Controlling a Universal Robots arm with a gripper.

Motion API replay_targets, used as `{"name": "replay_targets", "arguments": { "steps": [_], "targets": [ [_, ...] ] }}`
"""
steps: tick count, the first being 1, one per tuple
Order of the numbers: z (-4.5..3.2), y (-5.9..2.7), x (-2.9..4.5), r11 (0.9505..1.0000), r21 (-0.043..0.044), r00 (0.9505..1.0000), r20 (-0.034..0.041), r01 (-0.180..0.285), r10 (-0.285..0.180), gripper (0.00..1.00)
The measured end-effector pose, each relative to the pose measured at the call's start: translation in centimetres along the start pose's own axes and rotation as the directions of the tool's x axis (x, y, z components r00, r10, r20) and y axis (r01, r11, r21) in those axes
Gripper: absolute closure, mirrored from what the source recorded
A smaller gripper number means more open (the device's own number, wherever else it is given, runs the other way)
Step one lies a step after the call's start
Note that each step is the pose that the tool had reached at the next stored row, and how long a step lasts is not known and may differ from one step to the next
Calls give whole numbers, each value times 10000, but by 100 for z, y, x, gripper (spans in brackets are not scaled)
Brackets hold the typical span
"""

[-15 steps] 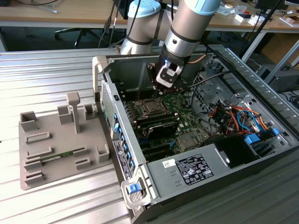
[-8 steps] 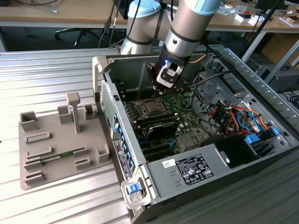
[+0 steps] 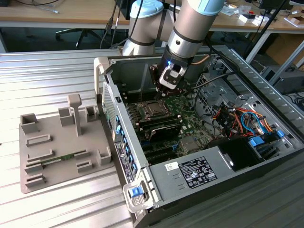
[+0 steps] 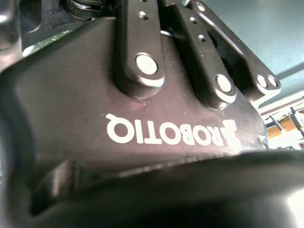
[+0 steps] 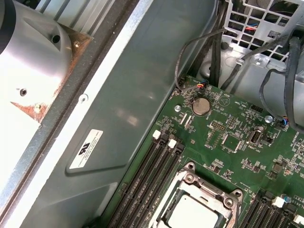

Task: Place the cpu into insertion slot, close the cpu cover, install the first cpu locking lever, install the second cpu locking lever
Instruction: 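Install the first cpu locking lever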

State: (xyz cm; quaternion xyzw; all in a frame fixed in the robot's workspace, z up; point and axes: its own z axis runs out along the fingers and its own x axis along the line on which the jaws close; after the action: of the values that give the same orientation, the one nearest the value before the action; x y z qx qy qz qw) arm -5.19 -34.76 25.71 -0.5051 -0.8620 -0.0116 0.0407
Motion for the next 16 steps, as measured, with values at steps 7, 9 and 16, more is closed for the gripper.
{"name": "replay_targets", "arguments": {
  "steps": [7, 9, 16],
  "targets": [
    [0, 0, 0, 10000, 3, 10000, 1, 45, -45, 89],
    [0, 0, 0, 10000, 5, 10000, 1, 65, -65, 89],
    [0, 0, 0, 9999, 13, 9999, 4, 162, -162, 89]
  ]
}}
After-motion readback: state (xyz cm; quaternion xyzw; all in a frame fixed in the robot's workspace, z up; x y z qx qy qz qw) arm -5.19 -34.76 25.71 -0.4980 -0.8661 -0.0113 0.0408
